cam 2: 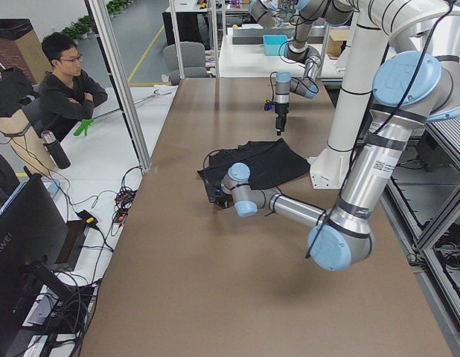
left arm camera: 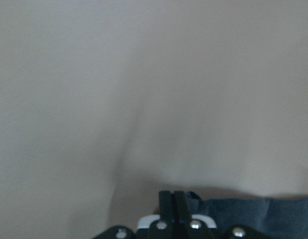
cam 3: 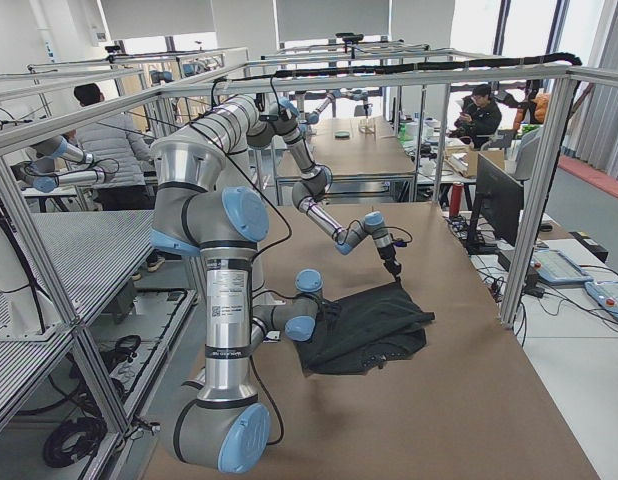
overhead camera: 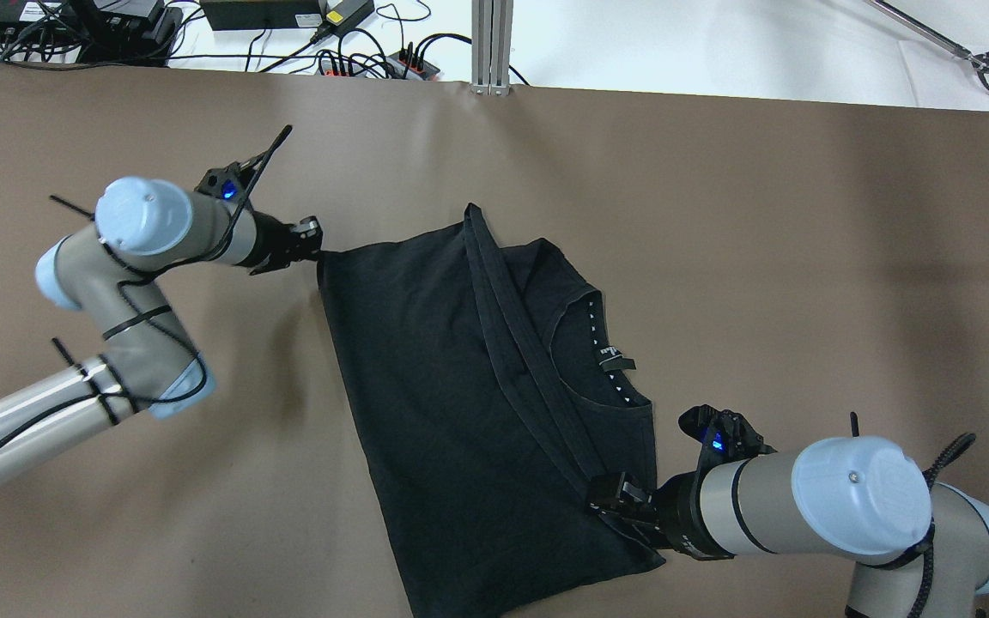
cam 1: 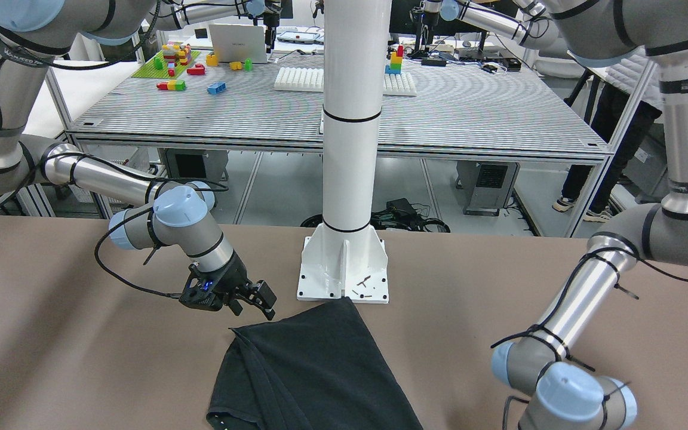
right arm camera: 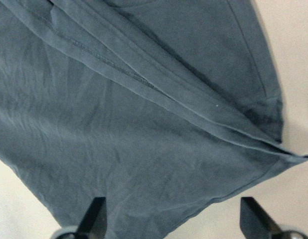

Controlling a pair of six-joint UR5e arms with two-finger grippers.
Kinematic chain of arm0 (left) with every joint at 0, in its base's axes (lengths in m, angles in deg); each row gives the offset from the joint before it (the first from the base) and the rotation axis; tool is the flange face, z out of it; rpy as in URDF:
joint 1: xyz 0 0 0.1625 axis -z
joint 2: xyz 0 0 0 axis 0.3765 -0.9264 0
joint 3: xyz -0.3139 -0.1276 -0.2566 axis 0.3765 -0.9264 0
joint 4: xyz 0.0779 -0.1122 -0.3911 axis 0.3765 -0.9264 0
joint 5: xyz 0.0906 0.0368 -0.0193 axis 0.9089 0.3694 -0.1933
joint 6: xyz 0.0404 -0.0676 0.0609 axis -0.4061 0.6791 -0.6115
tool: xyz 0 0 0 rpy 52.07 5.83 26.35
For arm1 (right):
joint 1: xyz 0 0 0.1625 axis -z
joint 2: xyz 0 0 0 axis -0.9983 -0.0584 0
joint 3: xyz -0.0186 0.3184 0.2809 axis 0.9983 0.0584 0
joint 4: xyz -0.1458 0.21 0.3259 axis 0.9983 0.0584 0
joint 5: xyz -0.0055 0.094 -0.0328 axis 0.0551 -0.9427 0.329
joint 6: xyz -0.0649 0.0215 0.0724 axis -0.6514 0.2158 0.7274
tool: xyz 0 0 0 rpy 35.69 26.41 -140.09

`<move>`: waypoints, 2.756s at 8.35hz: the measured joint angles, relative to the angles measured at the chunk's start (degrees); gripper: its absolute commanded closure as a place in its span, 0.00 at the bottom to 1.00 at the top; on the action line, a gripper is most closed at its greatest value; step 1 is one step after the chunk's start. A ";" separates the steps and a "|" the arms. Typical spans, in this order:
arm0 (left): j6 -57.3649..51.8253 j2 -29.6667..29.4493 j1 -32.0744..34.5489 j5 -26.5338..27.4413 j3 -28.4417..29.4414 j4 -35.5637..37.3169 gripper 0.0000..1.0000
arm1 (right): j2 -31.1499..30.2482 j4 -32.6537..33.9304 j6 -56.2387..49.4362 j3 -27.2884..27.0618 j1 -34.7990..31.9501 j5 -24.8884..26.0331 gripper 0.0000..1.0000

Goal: Fold clothes
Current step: 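Pull the held corner away from the robot with the left gripper while right holds, then drag the shirt's near edge toward the robot with the right gripper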

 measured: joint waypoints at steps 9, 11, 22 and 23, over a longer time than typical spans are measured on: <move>-1.98 -31.30 2.04 3.60 33.03 -0.14 0.06 | 4.58 0.01 0.19 0.60 0.34 9.24 0.06; -2.15 -26.35 2.16 3.81 26.51 -0.08 0.06 | 7.76 0.74 -0.14 3.98 0.71 12.47 0.10; -1.04 -20.40 2.14 3.94 19.54 -0.07 0.06 | 15.50 22.26 -34.70 8.71 8.74 16.96 0.56; -1.02 -20.29 2.14 3.95 19.53 -0.10 0.06 | 15.73 22.64 -36.26 8.79 8.95 17.05 0.57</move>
